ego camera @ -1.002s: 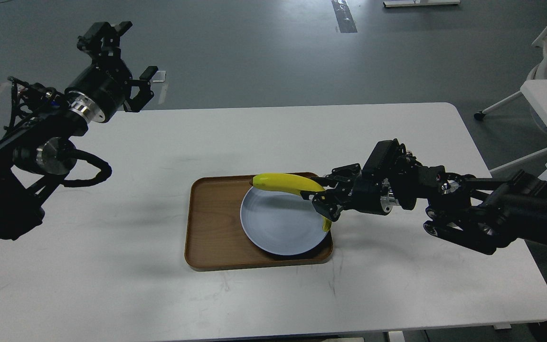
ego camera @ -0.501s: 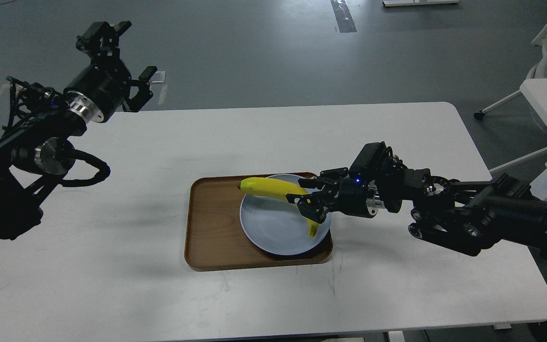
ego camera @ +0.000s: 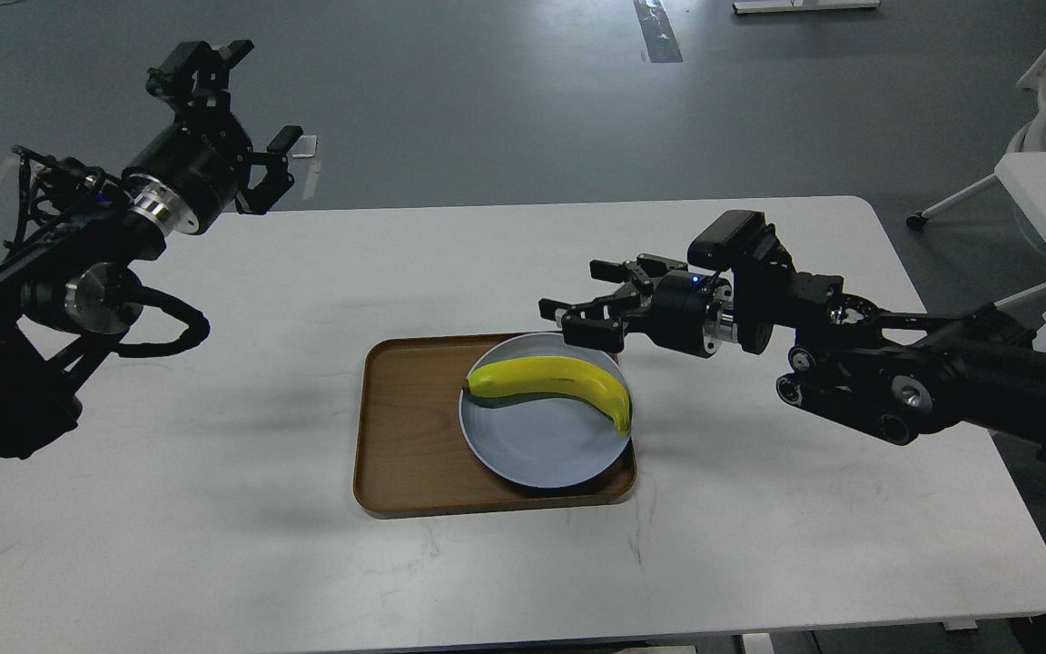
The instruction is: Place banana on plate with both arms
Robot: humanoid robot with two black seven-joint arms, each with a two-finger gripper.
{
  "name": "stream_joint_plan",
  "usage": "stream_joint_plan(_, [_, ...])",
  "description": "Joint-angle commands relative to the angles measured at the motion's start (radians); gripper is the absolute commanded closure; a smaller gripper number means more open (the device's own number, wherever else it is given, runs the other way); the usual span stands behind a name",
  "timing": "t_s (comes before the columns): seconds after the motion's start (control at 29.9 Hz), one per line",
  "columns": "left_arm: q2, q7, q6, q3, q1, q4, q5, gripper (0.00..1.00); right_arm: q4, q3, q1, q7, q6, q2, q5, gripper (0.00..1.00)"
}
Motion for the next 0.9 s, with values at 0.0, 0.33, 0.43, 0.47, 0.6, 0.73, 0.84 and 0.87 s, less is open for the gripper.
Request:
stream_joint_plan(0.0, [0.003, -0.004, -0.002, -0.002, -0.003, 0.000, -0.002, 0.02, 0.008, 0.053, 0.037, -0.031, 0.003, 0.004, 0.234, 0.00])
stream_joint_plan(0.33, [0.006, 0.008, -0.003, -0.010, -0.001, -0.001, -0.014, 0.02, 0.006, 0.400, 0.034, -0.178, 0.147, -0.001, 0.948, 0.00])
stream_joint_plan(0.43, [0.005, 0.017, -0.005, -0.013, 0.006, -0.007, -0.018, 0.02, -0.002, 0.463, 0.019, -0.219, 0.173, -0.005, 1.062, 0.00])
stream_joint_plan(0.47, [0.005, 0.019, -0.005, -0.013, 0.008, -0.015, -0.018, 0.02, -0.003, 0.475, 0.016, -0.228, 0.171, -0.005, 1.085, 0.00])
stream_joint_plan(0.6, [-0.001, 0.051, -0.003, -0.023, 0.037, -0.044, -0.041, 0.02, -0.066, 0.546, -0.009, -0.282, 0.168, 0.013, 1.168, 0.00])
stream_joint_plan(0.73, [-0.004, 0.130, -0.003, -0.030, 0.040, -0.044, -0.081, 0.02, -0.074, 0.587, -0.038, -0.319, 0.167, 0.028, 1.182, 0.00])
stream_joint_plan(0.84, [-0.006, 0.131, -0.003, -0.030, 0.040, -0.044, -0.086, 0.02, -0.074, 0.596, -0.039, -0.327, 0.167, 0.030, 1.182, 0.00])
stream_joint_plan(0.87, [-0.006, 0.131, -0.003, -0.030, 0.040, -0.044, -0.086, 0.02, -0.074, 0.596, -0.039, -0.327, 0.167, 0.030, 1.182, 0.00])
